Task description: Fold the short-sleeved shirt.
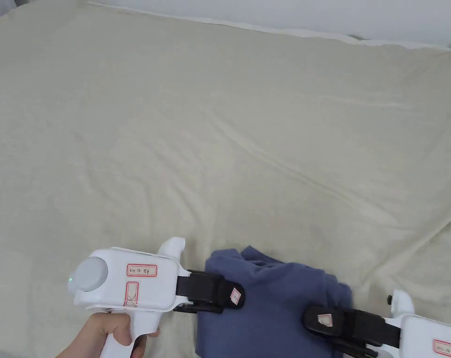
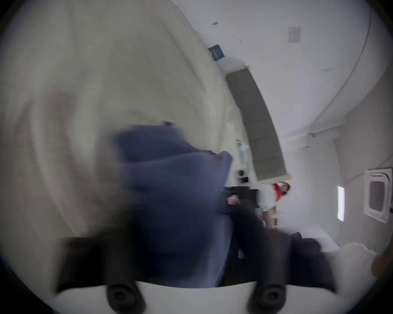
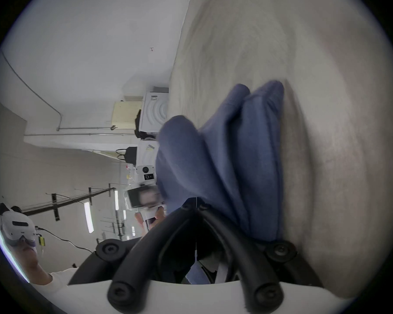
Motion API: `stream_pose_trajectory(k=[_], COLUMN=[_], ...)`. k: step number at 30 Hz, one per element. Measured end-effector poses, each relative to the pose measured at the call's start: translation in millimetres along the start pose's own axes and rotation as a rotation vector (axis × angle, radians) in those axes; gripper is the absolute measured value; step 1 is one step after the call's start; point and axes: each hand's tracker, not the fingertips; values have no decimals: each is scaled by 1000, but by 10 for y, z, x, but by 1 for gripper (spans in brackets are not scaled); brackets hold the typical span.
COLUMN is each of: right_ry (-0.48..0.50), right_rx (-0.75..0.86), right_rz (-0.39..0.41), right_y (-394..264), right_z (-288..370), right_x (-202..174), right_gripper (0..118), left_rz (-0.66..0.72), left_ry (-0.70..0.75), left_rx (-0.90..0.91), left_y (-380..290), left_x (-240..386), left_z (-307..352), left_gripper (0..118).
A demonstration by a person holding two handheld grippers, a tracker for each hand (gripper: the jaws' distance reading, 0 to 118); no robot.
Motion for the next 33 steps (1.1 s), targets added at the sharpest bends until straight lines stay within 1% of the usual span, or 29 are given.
stream_pose_trajectory(k=[4, 5, 6, 7, 8, 10, 11, 14, 16, 17, 20, 22, 23, 24, 25, 26, 27, 28, 29, 30, 31, 32, 33], right_ry=[-40, -49, -57, -71, -85, -131, -153, -182, -230, -242, -275, -282, -283, -294, -306, -317, -319, -318, -311, -330, -364, -388, -426], right_rx=[40, 54, 69, 83, 98, 119, 133, 164, 183, 188, 200, 205, 200, 200, 199, 200, 203, 203, 202, 217, 237, 254, 271], right_rz=[39, 58, 76, 80, 89, 132, 148, 149, 179, 182, 190, 193, 194, 195, 199, 215, 247, 270, 312, 343, 364, 387, 415], right_y=[104, 149, 172, 210, 266, 394, 458, 622, 726, 776, 873, 901, 926, 933, 943, 955, 962, 974, 990, 1012, 1022, 1033, 1039], right_z=[236, 304, 353, 398, 454, 554, 597, 670, 714, 733, 756, 745, 724, 706, 694, 680, 674, 670, 666, 688, 697, 706, 714], right_x=[-209, -267, -345, -400, -448, -514, -546, -613, -664, -682, -723, -741, -753, -769, -785, -819, -858, -890, -941, -984, -1039, -1107, -1189], right_gripper=[1, 1, 1, 1, 1, 1, 1, 1, 1, 1, 1, 1, 1, 1, 1, 1, 1, 1, 1, 1, 1, 1, 1], left_rz=[12, 5, 0, 0, 13, -10, 0, -13, 14, 45, 90, 81, 81, 74, 67, 52, -91, -47, -59, -83, -92, -102, -144], left_ry=[1, 21, 72, 112, 117, 236, 316, 526, 645, 696, 771, 807, 825, 834, 866, 868, 893, 869, 924, 971, 967, 934, 818], left_rx=[36, 49, 70, 89, 99, 111, 123, 111, 107, 133, 197, 201, 197, 208, 228, 201, 169, 210, 209, 211, 226, 259, 276], left_y=[129, 177, 251, 327, 431, 604, 737, 1033, 1257, 1389, 1606, 1632, 1661, 1669, 1573, 1534, 1479, 1451, 1481, 1473, 1441, 1399, 1437], left_x=[-14, -68, -105, -142, -184, -316, -391, -565, -724, -888, -1101, -1170, -1190, -1180, -1036, -974, -832, -683, -682, -557, -418, -215, -177], left_z=[282, 430, 632, 830, 1077, 1609, 1883, 2550, 2932, 3151, 3533, 3584, 3573, 3560, 3451, 3399, 3346, 3241, 3386, 3369, 3318, 3241, 3214], left_gripper=[20, 20, 20, 20, 20, 20, 20, 20, 20, 20, 20, 22, 38, 78, 118, 113, 112, 116, 116, 112, 109, 103, 93])
